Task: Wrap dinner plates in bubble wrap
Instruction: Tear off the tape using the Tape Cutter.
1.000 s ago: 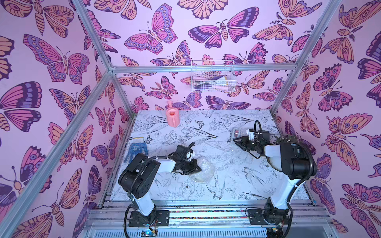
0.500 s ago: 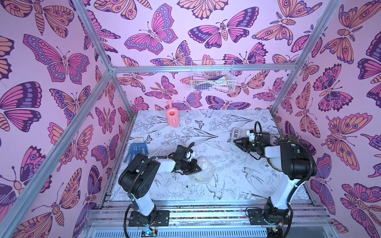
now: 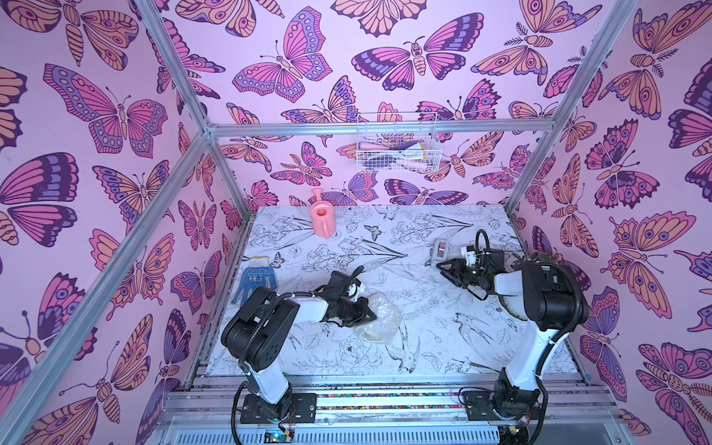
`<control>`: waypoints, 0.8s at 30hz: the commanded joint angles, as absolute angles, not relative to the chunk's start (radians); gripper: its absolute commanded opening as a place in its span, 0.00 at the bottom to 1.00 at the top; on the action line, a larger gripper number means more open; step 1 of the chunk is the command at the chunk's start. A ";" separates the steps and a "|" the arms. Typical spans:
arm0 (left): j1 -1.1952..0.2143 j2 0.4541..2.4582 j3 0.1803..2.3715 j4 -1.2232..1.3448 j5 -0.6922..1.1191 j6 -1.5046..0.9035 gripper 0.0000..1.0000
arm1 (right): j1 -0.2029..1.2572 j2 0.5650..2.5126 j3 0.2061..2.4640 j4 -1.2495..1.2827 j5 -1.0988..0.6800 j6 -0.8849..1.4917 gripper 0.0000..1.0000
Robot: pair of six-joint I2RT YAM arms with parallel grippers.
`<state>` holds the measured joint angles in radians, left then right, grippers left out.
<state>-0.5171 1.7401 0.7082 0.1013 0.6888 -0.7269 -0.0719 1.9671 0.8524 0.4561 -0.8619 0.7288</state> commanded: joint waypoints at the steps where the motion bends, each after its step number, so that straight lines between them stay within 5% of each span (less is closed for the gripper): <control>1: -0.518 1.843 0.637 -0.097 0.459 -0.724 0.00 | -0.057 1.993 0.884 0.512 -0.893 0.766 0.48; 24: -0.518 1.838 0.632 -0.097 0.460 -0.726 0.00 | -0.058 2.024 0.887 0.609 -0.910 0.836 0.22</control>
